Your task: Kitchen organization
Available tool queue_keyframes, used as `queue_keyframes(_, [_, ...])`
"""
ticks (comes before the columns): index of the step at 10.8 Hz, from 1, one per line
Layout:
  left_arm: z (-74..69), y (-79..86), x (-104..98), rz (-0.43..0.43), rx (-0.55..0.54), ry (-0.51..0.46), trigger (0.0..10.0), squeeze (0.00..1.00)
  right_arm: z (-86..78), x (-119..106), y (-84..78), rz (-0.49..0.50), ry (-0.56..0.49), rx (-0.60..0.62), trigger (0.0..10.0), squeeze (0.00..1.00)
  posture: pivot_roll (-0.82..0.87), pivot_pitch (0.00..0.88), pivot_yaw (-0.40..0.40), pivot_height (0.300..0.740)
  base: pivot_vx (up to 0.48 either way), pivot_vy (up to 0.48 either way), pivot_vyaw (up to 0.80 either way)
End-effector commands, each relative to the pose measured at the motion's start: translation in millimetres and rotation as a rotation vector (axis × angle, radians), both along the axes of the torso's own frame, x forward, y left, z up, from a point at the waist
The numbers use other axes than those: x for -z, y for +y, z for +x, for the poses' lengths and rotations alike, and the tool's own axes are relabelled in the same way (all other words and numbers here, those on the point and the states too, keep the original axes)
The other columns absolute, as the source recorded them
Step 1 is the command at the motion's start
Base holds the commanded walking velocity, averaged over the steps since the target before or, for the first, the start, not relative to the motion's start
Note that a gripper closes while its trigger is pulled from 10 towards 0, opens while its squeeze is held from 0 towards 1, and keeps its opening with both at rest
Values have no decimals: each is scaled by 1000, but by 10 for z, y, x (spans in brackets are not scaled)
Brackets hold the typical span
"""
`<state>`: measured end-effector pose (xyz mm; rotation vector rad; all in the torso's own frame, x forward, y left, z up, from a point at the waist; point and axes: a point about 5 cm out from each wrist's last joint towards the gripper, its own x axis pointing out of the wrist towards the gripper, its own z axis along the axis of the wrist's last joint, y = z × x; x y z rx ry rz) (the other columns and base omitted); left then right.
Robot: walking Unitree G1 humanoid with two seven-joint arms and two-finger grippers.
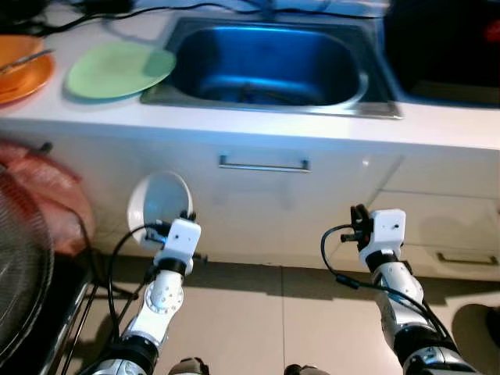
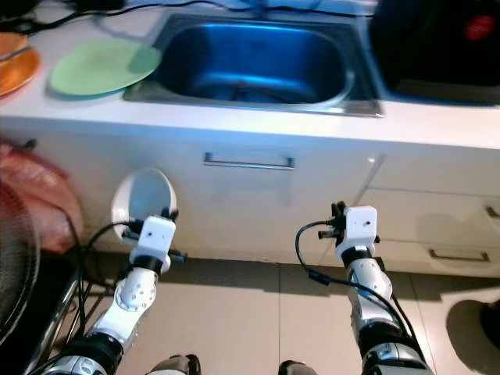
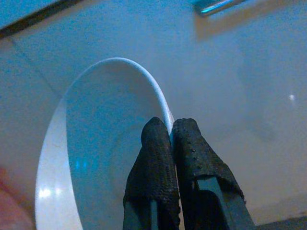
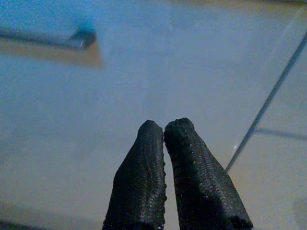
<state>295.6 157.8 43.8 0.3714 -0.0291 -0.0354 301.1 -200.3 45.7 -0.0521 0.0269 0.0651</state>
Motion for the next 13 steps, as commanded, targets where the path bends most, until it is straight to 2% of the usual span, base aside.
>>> queue_keyframes(1, [0, -23, -74, 2, 3, -57, 10000, 0, -57, 46, -42, 20, 5, 17, 10000, 0, 59, 142, 2, 740, 0, 0, 0])
queue_keyframes(2, [-6, -32, -117, 3, 2, -86, 10000, 0, -44, 14, -40, 22, -11, 15, 10000, 0, 62, 149, 3, 740, 0, 0, 0])
queue_keyframes(5, [35, -105, -588, 44, 12, -316, 10000, 0, 22, -195, -46, 23, -116, 3, 10000, 0, 69, 160, 0, 740, 0, 0, 0])
queue_keyframes(8, [57, -200, -970, 58, 12, -463, 10000, 0, 110, -550, -53, 26, -270, 4, 10000, 0, 61, 161, 3, 740, 0, 0, 0])
queue_keyframes(9, [62, -227, -1042, 57, 19, -487, 10000, 0, 146, -673, -47, 30, -316, 4, 10000, 0, 62, 161, 3, 740, 0, 0, 0])
queue_keyframes(11, [104, -321, -1213, 51, 73, -508, 10000, 0, 247, -1112, 23, 38, -461, -21, 10000, 0, 61, 155, 4, 740, 0, 0, 0])
queue_keyframes(13, [161, -460, -1368, 26, 148, -529, 10000, 0, 283, -1243, 111, 49, -493, -42, 10000, 0, 63, 149, 4, 740, 0, 0, 0])
